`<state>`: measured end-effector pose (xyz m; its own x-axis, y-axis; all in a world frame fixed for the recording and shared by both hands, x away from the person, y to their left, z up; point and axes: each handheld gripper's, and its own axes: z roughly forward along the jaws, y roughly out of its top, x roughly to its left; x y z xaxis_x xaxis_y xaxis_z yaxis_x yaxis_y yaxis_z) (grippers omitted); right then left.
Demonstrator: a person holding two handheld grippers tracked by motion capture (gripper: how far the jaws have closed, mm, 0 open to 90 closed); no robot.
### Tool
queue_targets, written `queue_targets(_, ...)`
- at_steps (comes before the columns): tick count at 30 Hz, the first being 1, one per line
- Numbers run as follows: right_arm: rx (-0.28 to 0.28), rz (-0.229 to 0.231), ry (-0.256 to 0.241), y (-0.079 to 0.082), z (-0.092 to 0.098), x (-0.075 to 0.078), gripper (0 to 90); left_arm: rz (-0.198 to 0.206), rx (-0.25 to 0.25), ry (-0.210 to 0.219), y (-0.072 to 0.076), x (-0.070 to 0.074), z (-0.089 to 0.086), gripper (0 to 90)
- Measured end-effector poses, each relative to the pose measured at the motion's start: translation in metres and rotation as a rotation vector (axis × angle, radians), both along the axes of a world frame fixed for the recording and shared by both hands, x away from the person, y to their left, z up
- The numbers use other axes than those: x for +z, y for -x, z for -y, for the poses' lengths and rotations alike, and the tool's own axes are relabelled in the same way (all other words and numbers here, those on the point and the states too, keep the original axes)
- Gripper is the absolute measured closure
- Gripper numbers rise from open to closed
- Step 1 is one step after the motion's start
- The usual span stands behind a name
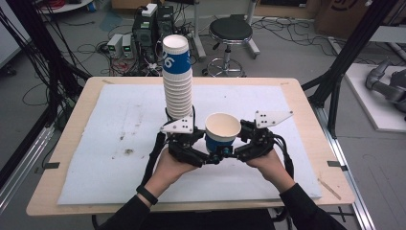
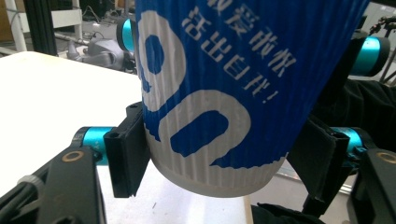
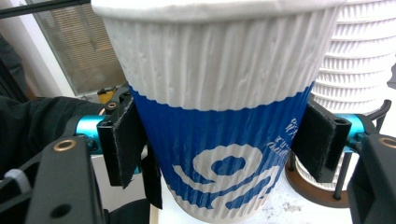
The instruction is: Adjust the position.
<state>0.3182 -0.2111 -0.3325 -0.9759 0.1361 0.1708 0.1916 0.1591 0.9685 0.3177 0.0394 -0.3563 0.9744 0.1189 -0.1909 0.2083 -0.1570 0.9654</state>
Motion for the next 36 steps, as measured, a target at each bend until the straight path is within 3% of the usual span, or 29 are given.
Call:
queue_targets(6, 0.005, 0.002, 0.001, 0.0003, -0.0002, 0.0, 25.6, 0.008, -0.002, 0.0, 0.0008, -0.0001, 0.0, 29.4)
queue_targets(11, 0.004, -0.001, -0.002, 0.0, -0.0013, -0.0001, 18.5, 0.008, -0.008, -0.001, 0.001, -0.0006, 0.001, 29.4)
queue_targets(20, 0.012, -0.009, -0.048, 0.0016, 0.0007, 0.0047, 18.4, 0.009, -0.02, -0.01, 0.0011, -0.0022, 0.003, 29.5)
queue_targets(29, 0.003, 0.0, -0.043, 0.0018, 0.0017, 0.0051, 22.4, 0.003, -0.023, -0.006, 0.0011, -0.0037, 0.0036, 29.2)
queue_targets(33, 0.007, 0.005, -0.039, 0.0018, 0.0014, 0.0049, 23.4, -0.009, -0.022, 0.019, 0.0012, -0.0025, 0.0032, 17.6)
queue_targets(36, 0.009, 0.007, -0.036, 0.002, 0.0001, 0.0043, 23.6, -0.016, -0.03, 0.036, 0.0015, -0.0017, 0.0029, 17.1)
